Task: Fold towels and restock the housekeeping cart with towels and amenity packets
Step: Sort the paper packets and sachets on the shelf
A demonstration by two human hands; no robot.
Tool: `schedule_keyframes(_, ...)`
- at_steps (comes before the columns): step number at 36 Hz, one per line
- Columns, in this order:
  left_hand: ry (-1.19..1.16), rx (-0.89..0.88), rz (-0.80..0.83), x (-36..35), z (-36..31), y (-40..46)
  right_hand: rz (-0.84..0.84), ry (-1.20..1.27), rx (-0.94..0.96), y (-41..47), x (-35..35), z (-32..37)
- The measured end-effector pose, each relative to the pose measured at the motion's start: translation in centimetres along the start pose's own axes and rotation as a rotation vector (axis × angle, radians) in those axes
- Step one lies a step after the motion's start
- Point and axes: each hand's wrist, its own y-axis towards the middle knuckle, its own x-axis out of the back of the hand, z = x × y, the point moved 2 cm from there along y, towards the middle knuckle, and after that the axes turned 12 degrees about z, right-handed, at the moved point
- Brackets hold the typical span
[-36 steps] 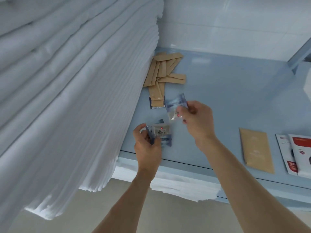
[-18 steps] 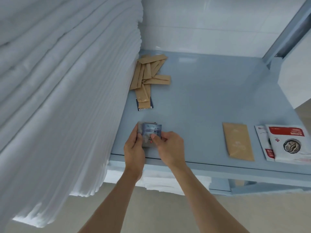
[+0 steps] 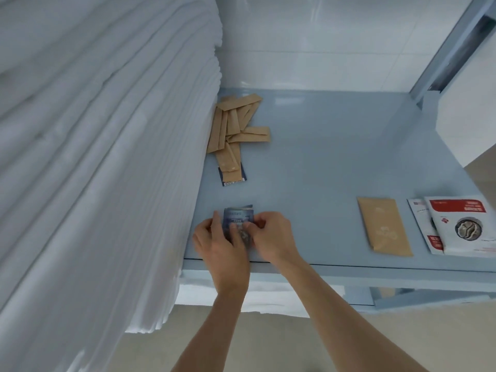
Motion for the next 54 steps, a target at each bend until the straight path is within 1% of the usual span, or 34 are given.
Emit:
schedule_keyframes(2, 0.069, -0.061, -0.016, 0.9, 0.4, 0.2, 0.034, 0.023, 0.006, 0.3, -0.6, 0.5)
schedule_keyframes(5, 0.236, -0.173, -0.055, 2.0, 1.4, 0.4, 0.09, 0.01, 0.014, 0.4, -1.6, 1.5)
schedule_keyframes(8, 0.375, -0.263, -0.07, 2.7, 2.3, 0.7, 0.141, -0.114, 0.053, 0.4, -2.4, 2.2)
schedule_keyframes(12, 0.432, -0.299, -0.053, 2.9, 2.5, 1.1, 0.158, -0.323, 0.071, 0.7, -2.0, 2.6)
schedule_keyframes(14, 0.425, -0.29, -0.063, 2.9, 2.2, 1.3, 0.139, -0.348, 0.045, 1.2, -1.2, 2.7)
schedule_keyframes(18, 0.347, -0.315, -0.129, 3.0, 0.9, 1.8, 0.002, -0.299, 0.046, 3.4, 1.3, 3.1)
schedule_keyframes(21, 0.282, -0.332, -0.159, 2.9, -0.3, 2.6, -0.088, -0.29, 0.114, 5.6, 2.2, 3.8)
schedule_keyframes(24, 0.213, -0.284, -0.158, 2.7, -1.6, 3.2, -0.129, -0.348, 0.218, 7.7, 1.5, 4.8)
schedule_keyframes(27, 0.165, -0.238, -0.147, 2.5, -2.4, 3.7, -0.1, -0.497, 0.274, 9.7, 0.0, 5.5)
schedule_keyframes(30, 0.159, -0.212, -0.132, 2.0, -2.4, 4.1, -0.018, -0.585, 0.242, 11.7, -1.1, 5.2)
schedule_keyframes(32, 0.13, -0.225, -0.159, 1.9, -2.4, 4.6, -0.062, -0.651, 0.27, 12.5, -1.4, 4.8)
schedule_keyframes(34, 0.124, -0.207, -0.142, 1.7, -2.2, 4.9, -0.133, -0.717, 0.314, 12.4, -1.4, 4.3)
schedule_keyframes(36, 0.117, -0.183, -0.153, 1.6, -2.3, 4.9, -0.171, -0.732, 0.376, 12.0, -1.3, 3.9)
schedule_keyframes(45, 0.019, -0.17, -0.123, 1.7, -2.8, 4.2, -0.085, -0.909, 0.484, 8.8, 1.0, 3.8)
schedule_keyframes(48, 0.011, -0.159, -0.113, 1.6, -3.0, 4.1, -0.066, -0.839, 0.509, 7.3, 2.4, 3.2)
schedule_keyframes(50, 0.009, -0.171, -0.106, 1.3, -3.4, 3.8, -0.12, -0.719, 0.52, 6.3, 3.5, 2.7)
schedule_keyframes(52, -0.009, -0.163, -0.073, 0.9, -3.8, 3.7, -0.173, -0.518, 0.479, 5.3, 4.5, 2.0)
schedule_keyframes(54, -0.057, -0.137, -0.031, 0.4, -4.4, 3.5, -0.205, -0.248, 0.392, 4.6, 5.2, 1.0)
